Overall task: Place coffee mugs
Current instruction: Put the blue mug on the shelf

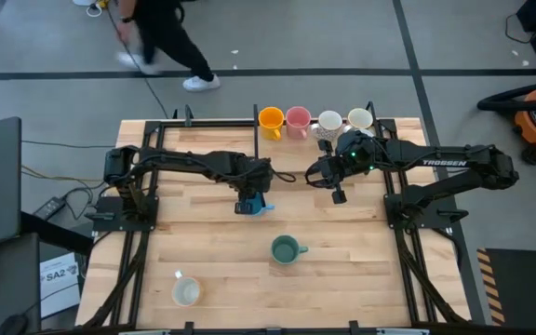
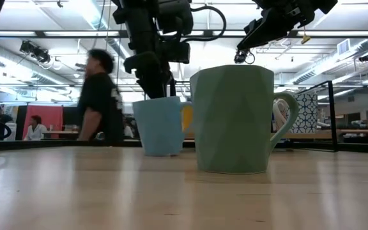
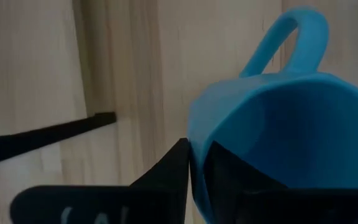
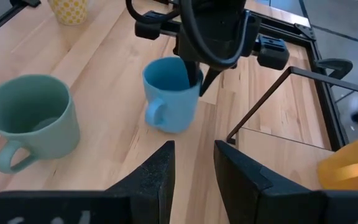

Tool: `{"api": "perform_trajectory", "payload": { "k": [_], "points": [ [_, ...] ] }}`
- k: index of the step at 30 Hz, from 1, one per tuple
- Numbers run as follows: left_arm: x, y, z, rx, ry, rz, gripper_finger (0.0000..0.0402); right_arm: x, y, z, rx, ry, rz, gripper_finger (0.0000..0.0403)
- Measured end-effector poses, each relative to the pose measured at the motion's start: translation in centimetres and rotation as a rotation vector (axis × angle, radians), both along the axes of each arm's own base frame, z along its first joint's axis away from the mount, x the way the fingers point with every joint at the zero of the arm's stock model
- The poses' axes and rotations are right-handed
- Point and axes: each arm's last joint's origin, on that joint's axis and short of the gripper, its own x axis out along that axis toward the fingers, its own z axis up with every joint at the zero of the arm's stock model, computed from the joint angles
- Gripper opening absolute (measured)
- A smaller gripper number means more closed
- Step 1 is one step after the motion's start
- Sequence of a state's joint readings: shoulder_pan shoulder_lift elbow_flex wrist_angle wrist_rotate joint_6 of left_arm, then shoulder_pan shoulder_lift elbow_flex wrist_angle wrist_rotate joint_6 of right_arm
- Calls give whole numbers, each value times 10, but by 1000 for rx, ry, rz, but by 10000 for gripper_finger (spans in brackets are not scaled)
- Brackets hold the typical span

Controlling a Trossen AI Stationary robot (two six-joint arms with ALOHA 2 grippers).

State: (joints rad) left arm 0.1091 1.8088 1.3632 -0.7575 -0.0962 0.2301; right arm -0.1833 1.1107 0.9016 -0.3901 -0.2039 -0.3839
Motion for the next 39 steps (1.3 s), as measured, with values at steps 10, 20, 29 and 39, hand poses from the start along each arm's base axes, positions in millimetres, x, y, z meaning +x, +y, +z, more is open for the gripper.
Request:
{"api": "perform_trajectory", "payload": {
  "k": [10, 20, 29, 39],
  "points": [
    [8, 1, 4, 24, -86, 8, 82, 0, 0, 0, 6, 0, -4, 117],
    [10, 2, 10, 65, -140, 19, 143, 0, 1, 0, 99, 3, -26, 117],
    [9, 2, 58, 107, -93, 37, 155, 7, 10, 1, 92, -37, 17, 117],
    [-50, -18, 109, 7, -105, 142, 156, 45, 26, -22, 91, -48, 92, 117]
  ]
}}
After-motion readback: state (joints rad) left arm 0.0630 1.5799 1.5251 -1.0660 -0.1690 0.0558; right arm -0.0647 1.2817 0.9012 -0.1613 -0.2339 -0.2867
